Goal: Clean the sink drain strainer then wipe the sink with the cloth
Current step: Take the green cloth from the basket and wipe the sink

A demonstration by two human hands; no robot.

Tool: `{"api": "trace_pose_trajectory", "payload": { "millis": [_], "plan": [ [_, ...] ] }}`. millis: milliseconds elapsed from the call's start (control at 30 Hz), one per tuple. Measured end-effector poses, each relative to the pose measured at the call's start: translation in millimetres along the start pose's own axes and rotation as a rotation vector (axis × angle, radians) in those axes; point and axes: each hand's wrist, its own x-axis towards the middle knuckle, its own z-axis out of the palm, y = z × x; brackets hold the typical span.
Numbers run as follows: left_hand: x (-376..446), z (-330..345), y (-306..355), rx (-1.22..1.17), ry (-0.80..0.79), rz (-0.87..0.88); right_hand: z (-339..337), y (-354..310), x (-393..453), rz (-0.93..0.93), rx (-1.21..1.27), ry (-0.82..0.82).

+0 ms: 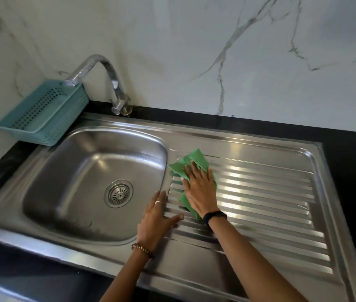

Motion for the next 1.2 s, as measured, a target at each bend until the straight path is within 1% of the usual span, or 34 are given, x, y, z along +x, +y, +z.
{"api": "trace_pose_trajectory", "payload": {
  "millis": [100, 200, 333, 400, 467, 567, 633, 667, 767, 833, 900, 967, 1033, 1100, 1200],
  "plan": [
    [-0.3, -1.4, 1.5, 0.009, 0.002, -0.011, 8.7, -23.1, 20.7, -0.099, 0.013, -0.039],
    [-1.5, -2.0, 4.3, 0.025, -0.006, -0.038, 14.1, -31.5, 28.3, -0.186, -0.019, -0.070],
    [-4.9, -0.7, 9.1, -0.047, 0.002, -0.110, 12.1, -25.9, 24.3, -0.303, -0.036, -0.124],
    [-7.4, 0.1, 13.4, -0.083, 0.019, -0.113, 10.3, -21.6, 16.5, -0.337, -0.036, -0.129],
    [-9.9, 0.8, 17.2, -0.051, 0.068, -0.091, 9.7, -16.8, 6.6, -0.335, -0.029, -0.125],
    [-17.3, 7.9, 30.6, 0.134, 0.172, -0.003, 5.8, 1.0, -7.3, -0.273, -0.032, -0.109],
    [-23.2, 19.7, 44.7, 0.230, 0.185, 0.059, 0.3, 18.2, -17.0, -0.220, -0.033, -0.091],
    [-25.9, 28.2, 54.8, 0.234, 0.174, 0.088, -3.4, 30.0, -23.9, -0.188, -0.033, -0.080],
    [-31.6, 56.7, 89.5, 0.162, 0.083, 0.170, -17.7, 75.4, -48.7, -0.087, -0.063, -0.048],
    [-34.4, 75.5, 109.7, 0.125, -0.025, 0.207, -29.0, 109.0, -67.3, -0.012, -0.086, -0.025],
    [-37.0, 91.6, 124.7, 0.210, -0.159, 0.226, -42.4, 141.2, -86.2, 0.072, -0.055, 0.002],
    [-37.2, 100.6, 131.7, 0.371, -0.233, 0.254, -54.6, 168.4, -101.2, 0.146, -0.020, 0.021],
    [-36.1, 102.2, 134.1, 0.428, -0.245, 0.266, -64.4, 190.0, -113.9, 0.223, -0.020, 0.033],
    [-35.5, 100.6, 133.1, 0.422, -0.245, 0.266, -70.7, 202.3, -123.6, 0.296, -0.049, 0.046],
    [-37.2, 98.2, 131.9, 0.426, -0.238, 0.284, -72.5, 203.2, -135.1, 0.373, -0.045, 0.073]
  ]
}}
